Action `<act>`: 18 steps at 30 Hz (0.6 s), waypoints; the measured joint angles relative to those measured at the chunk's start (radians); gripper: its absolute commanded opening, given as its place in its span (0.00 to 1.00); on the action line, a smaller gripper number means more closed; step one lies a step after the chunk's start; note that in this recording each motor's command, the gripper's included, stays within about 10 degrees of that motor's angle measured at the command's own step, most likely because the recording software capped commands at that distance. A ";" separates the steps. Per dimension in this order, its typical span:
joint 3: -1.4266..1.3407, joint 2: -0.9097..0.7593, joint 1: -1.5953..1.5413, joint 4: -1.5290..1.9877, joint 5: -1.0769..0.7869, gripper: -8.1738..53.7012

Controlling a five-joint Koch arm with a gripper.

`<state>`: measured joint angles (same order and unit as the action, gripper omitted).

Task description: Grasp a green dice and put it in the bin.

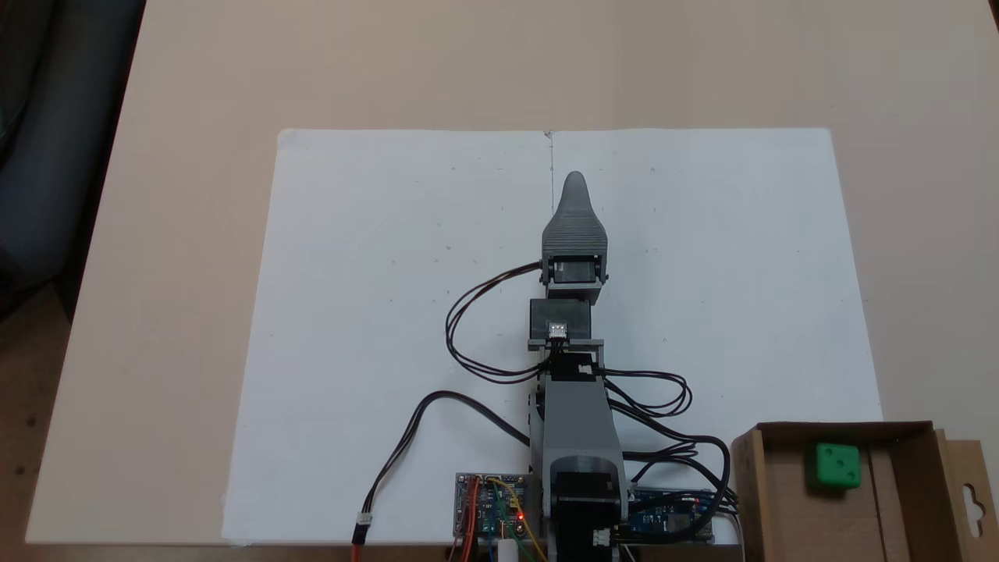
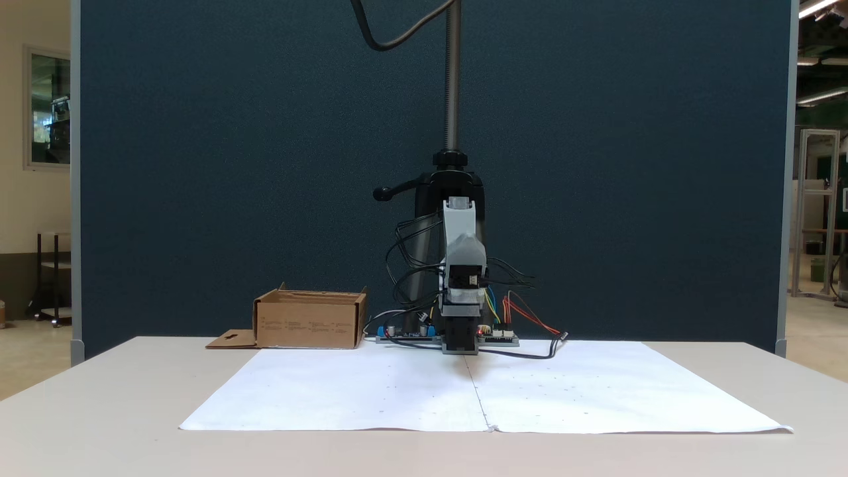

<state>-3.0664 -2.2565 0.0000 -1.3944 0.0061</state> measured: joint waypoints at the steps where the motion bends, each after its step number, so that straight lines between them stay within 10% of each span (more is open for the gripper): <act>1: 0.000 -0.002 -0.002 -0.029 0.000 0.86; 18: 0.000 0.000 -0.011 -0.212 0.000 0.86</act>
<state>-3.0664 -2.2565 -0.0107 -1.6061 0.0061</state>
